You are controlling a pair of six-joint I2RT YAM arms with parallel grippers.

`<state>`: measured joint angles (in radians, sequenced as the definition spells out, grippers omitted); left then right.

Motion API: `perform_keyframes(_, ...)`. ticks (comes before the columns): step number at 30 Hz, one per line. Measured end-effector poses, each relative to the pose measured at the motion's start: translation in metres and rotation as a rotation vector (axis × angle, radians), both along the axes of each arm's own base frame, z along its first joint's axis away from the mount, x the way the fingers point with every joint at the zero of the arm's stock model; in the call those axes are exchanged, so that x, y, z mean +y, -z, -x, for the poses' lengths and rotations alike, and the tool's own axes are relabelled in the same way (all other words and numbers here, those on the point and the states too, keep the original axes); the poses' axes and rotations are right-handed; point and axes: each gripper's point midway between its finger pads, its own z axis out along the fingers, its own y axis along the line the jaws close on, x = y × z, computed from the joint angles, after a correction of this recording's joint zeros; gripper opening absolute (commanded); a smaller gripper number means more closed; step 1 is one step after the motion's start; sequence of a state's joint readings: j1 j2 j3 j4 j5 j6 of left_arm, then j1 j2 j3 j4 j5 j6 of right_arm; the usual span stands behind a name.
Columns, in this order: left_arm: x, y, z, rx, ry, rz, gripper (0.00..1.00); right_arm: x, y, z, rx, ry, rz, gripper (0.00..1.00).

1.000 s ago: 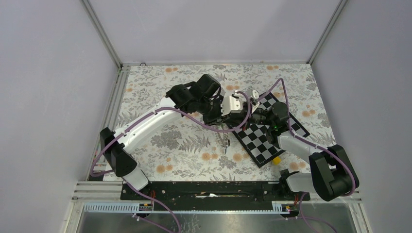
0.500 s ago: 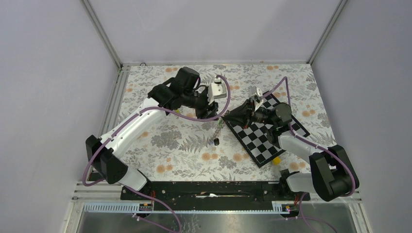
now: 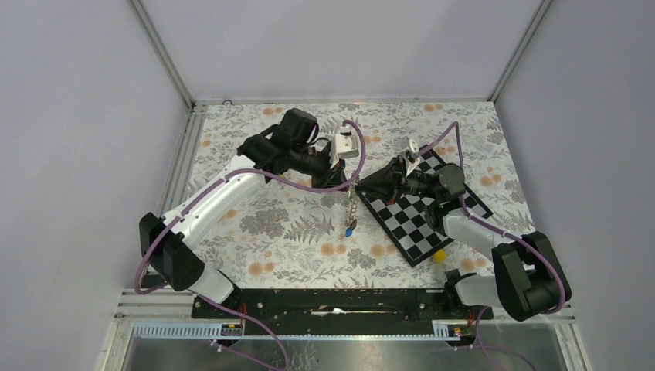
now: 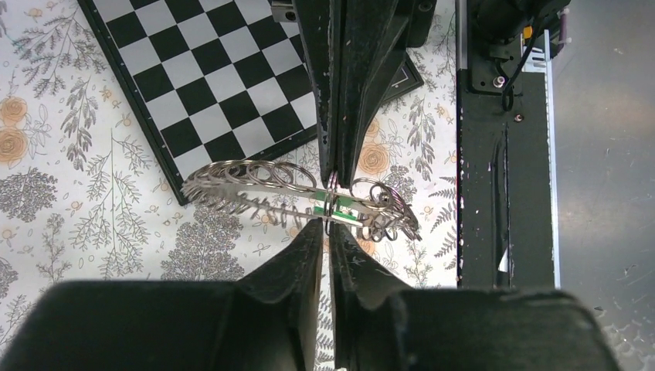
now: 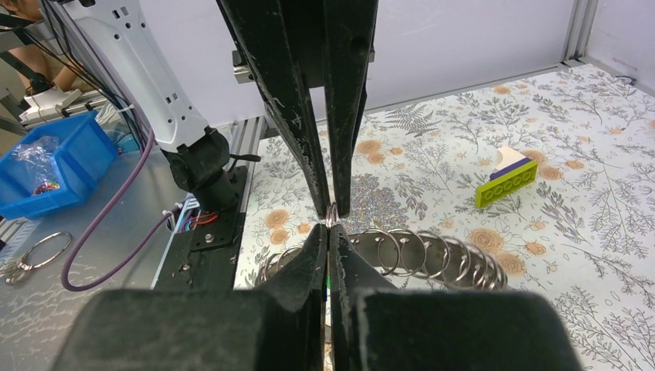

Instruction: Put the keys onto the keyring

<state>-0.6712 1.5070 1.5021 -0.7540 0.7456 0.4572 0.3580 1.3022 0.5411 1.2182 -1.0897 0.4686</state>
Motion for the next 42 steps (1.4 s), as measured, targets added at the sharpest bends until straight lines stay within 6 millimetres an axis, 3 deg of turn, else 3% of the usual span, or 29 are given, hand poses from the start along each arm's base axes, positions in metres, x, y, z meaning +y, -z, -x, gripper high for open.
perform_keyframes(4, 0.0, 0.006, 0.001, 0.018, 0.011, -0.005, 0.0, 0.0, 0.0, 0.0, 0.0, 0.001, 0.0, 0.0)
perform_keyframes(42, -0.008, 0.02, 0.001, 0.075, 0.05, -0.002, 0.0, -0.002, 0.004, -0.002, 0.0, 0.01, 0.01, 0.0)
